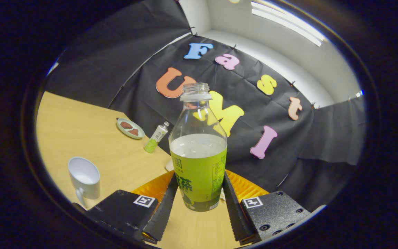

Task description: Take the bottle from table, then pour the juice into the cup, finally place the bottle on the coaster

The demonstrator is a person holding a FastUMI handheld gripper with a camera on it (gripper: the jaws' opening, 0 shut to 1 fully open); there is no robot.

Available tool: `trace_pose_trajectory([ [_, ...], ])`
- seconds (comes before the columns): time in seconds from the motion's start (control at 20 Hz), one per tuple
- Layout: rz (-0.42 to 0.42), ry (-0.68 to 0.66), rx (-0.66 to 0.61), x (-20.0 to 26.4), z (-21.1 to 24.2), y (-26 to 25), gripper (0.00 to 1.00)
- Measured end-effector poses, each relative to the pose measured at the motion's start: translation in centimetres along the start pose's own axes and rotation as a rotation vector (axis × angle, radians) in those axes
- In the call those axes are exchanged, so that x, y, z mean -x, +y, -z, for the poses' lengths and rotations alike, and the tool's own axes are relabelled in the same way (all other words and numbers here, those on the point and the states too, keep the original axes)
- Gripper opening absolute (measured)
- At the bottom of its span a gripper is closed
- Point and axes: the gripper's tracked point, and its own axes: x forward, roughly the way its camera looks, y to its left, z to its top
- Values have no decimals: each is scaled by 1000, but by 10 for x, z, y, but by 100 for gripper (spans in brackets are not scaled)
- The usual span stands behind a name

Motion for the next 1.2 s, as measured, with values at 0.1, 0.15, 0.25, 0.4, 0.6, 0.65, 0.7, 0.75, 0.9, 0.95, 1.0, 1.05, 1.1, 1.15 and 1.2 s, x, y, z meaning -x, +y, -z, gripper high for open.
trace_pose_trajectory([
  [0.1,-37,30,-102,-13,5,1,78],
  [0.15,-48,39,-138,-20,7,-1,78],
  [0.25,-78,56,-208,-32,12,1,78],
  [0.4,-115,73,-310,-48,18,4,78],
  [0.6,-161,138,-397,-73,39,9,78],
  [0.65,-168,145,-413,-78,42,10,78],
  [0.7,-174,149,-424,-83,43,11,78],
  [0.75,-181,152,-435,-88,43,15,78],
  [0.9,-196,146,-459,-103,49,22,78],
  [0.95,-201,144,-457,-106,51,24,78],
  [1.0,-206,146,-456,-109,54,27,78],
  [1.05,-212,149,-457,-115,58,31,78],
  [1.1,-217,159,-457,-119,62,34,78],
  [1.15,-223,169,-461,-125,69,38,78],
  [1.2,-231,180,-466,-128,73,42,78],
])
